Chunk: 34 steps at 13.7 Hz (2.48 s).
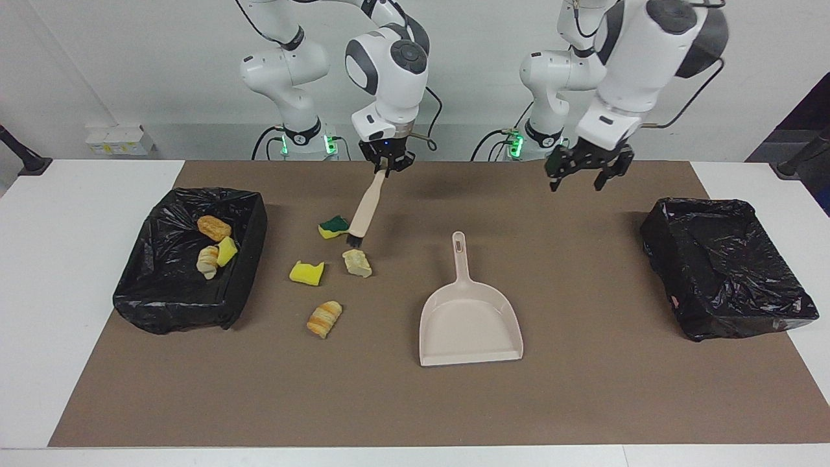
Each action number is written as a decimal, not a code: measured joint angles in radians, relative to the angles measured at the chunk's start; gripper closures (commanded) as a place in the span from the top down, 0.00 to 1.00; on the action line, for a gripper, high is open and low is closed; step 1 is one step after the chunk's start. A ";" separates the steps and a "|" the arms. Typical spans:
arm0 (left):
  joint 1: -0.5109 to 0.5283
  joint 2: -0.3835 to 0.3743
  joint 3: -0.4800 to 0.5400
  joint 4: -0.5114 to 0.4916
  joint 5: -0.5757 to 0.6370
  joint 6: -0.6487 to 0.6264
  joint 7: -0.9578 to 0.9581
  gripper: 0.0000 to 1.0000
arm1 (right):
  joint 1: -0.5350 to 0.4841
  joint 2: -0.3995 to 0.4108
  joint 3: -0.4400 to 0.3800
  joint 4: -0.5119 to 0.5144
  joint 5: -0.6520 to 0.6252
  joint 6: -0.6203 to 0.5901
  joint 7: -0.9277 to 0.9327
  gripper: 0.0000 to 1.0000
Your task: Sweep and dump trash in bin
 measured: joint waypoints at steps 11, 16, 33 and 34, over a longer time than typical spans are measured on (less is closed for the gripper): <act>-0.248 0.351 0.005 -0.061 -0.030 0.454 -0.100 1.00 | -0.027 -0.015 0.017 -0.152 0.046 -0.043 0.220 0.00; -0.260 0.350 0.002 -0.060 -0.030 0.436 -0.091 0.74 | -0.033 -0.027 0.016 -0.209 0.074 0.070 0.225 0.00; -0.237 0.323 0.031 -0.025 0.129 0.232 0.283 0.00 | -0.226 0.090 0.001 0.092 0.006 0.000 -0.149 0.00; -0.218 0.310 0.033 -0.024 0.129 0.196 0.371 0.00 | -0.267 0.085 0.000 0.068 -0.014 0.001 -0.243 0.00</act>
